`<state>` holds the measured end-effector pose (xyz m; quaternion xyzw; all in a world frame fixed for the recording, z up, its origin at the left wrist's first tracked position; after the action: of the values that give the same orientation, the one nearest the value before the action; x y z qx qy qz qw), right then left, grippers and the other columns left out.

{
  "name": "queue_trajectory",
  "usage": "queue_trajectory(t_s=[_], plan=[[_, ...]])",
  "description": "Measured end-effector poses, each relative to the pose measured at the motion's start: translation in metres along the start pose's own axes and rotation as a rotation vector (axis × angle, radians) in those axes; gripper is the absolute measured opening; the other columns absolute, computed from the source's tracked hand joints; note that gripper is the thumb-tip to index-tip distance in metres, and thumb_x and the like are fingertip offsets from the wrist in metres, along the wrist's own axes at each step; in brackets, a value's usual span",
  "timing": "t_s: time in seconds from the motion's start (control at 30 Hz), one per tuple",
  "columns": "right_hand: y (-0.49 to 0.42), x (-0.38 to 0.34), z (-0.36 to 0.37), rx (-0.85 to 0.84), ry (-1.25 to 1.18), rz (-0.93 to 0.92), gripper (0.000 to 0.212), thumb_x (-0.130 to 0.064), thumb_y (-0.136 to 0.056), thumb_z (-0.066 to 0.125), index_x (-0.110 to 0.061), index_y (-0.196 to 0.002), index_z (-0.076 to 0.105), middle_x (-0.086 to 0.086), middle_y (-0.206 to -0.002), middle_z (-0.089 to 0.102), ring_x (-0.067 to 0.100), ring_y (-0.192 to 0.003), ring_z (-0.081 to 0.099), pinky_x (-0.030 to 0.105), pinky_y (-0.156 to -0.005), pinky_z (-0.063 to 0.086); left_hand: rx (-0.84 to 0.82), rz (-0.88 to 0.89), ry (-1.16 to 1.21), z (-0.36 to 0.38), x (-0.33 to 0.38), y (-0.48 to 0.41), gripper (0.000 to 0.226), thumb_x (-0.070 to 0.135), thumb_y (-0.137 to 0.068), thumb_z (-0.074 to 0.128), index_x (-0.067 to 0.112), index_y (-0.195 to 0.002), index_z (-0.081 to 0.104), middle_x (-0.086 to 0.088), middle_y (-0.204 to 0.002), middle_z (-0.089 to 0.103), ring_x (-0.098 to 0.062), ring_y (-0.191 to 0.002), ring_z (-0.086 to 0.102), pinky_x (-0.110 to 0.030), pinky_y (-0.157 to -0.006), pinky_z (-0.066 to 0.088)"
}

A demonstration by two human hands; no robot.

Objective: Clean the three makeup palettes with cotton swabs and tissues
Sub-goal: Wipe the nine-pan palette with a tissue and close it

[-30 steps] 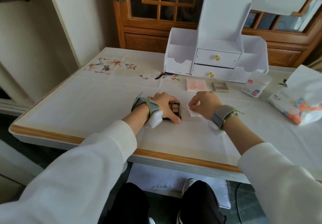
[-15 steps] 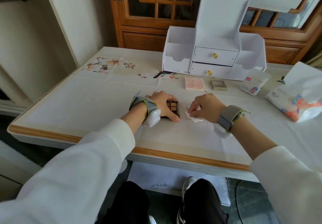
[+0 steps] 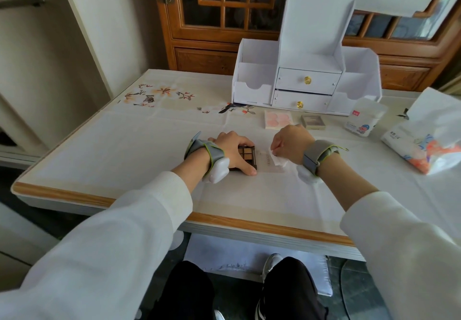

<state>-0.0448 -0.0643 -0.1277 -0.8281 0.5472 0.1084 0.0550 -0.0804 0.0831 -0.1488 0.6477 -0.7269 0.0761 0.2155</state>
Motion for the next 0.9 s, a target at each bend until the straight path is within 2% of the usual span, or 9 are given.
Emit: queue_trajectory(t_s=[0.1,0.13,0.23,0.33,0.47,0.53,0.63,0.77,0.9], plan=[[0.001,-0.009,0.005,0.006,-0.013,-0.013,0.013,-0.022,-0.076,0.062,-0.033,-0.073,0.068,-0.007,-0.084,0.067,0.013,-0.086,0.058,0.023,-0.077,0.046,-0.006,0.000,-0.019,0.001,0.000,0.000,0.078,0.054,-0.061,0.080,0.038,-0.132,0.049,0.006,-0.129,0.052,-0.021,-0.122,0.046,-0.039,-0.101,0.035],[0.000,-0.014,0.006,0.009,-0.010,-0.023,0.012,-0.024,-0.077,0.062,-0.035,-0.074,0.068,-0.008,-0.085,0.066,0.014,-0.089,0.058,0.025,-0.080,0.047,0.000,-0.003,-0.024,0.001,0.000,0.000,0.078,0.054,-0.061,0.080,0.038,-0.131,0.049,0.007,-0.128,0.052,-0.021,-0.121,0.046,-0.039,-0.101,0.035],[-0.003,-0.026,0.008,0.019,-0.009,-0.046,0.013,-0.024,-0.082,0.062,-0.024,-0.091,0.072,-0.004,-0.093,0.066,0.016,-0.094,0.056,0.020,-0.075,0.039,0.012,-0.008,-0.027,0.002,0.000,-0.003,0.078,0.055,-0.060,0.080,0.039,-0.130,0.050,0.007,-0.125,0.055,-0.021,-0.120,0.048,-0.037,-0.096,0.036],[-0.002,-0.028,0.007,0.029,-0.051,-0.035,0.014,-0.022,-0.082,0.063,-0.023,-0.091,0.073,-0.002,-0.094,0.069,0.016,-0.093,0.058,0.020,-0.073,0.039,0.014,-0.012,-0.007,0.002,-0.001,-0.002,0.079,0.055,-0.060,0.080,0.039,-0.131,0.050,0.008,-0.124,0.056,-0.020,-0.119,0.049,-0.034,-0.090,0.035],[0.006,-0.027,0.006,-0.040,-0.096,-0.027,0.016,-0.021,-0.078,0.064,-0.023,-0.090,0.074,-0.003,-0.091,0.070,0.014,-0.089,0.061,0.017,-0.071,0.040,0.019,-0.008,0.031,0.002,-0.003,0.001,0.077,0.053,-0.061,0.080,0.038,-0.130,0.050,0.007,-0.123,0.055,-0.020,-0.117,0.051,-0.029,-0.085,0.034],[0.011,-0.030,0.006,-0.083,-0.065,-0.045,0.016,-0.020,-0.077,0.063,-0.024,-0.089,0.074,-0.006,-0.087,0.069,0.011,-0.083,0.059,0.015,-0.066,0.039,0.017,-0.005,0.035,0.002,-0.003,0.002,0.075,0.053,-0.061,0.080,0.039,-0.129,0.051,0.007,-0.123,0.054,-0.020,-0.117,0.050,-0.029,-0.085,0.035],[0.016,-0.033,0.008,-0.133,-0.015,-0.093,0.016,-0.020,-0.078,0.064,-0.025,-0.089,0.073,-0.008,-0.084,0.065,0.007,-0.076,0.052,0.000,-0.049,0.032,0.010,-0.002,0.055,0.002,-0.004,0.001,0.075,0.052,-0.061,0.081,0.039,-0.128,0.052,0.007,-0.124,0.054,-0.019,-0.117,0.051,-0.030,-0.087,0.038],[0.020,-0.034,0.007,-0.153,0.001,-0.164,0.014,-0.019,-0.080,0.065,-0.024,-0.090,0.074,-0.006,-0.090,0.065,0.006,-0.079,0.050,0.002,-0.053,0.028,-0.001,0.000,0.078,0.002,-0.003,0.002,0.077,0.050,-0.062,0.082,0.036,-0.131,0.051,0.006,-0.127,0.054,-0.019,-0.118,0.051,-0.027,-0.088,0.039],[0.020,-0.032,0.006,-0.198,0.047,-0.191,0.013,-0.016,-0.080,0.065,-0.023,-0.087,0.073,-0.007,-0.087,0.062,0.008,-0.081,0.050,0.006,-0.060,0.031,-0.009,0.002,0.097,0.002,-0.002,0.003,0.077,0.048,-0.063,0.082,0.034,-0.133,0.050,0.005,-0.129,0.054,-0.018,-0.119,0.051,-0.023,-0.086,0.037]])
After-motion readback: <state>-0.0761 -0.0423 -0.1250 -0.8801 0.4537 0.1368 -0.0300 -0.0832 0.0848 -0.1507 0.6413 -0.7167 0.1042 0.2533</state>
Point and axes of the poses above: each hand's wrist, its own y-axis away from the middle knuckle, its own z-axis out of the palm, x = y × z, the point moved 6 cm from there along -y, towards the middle knuckle
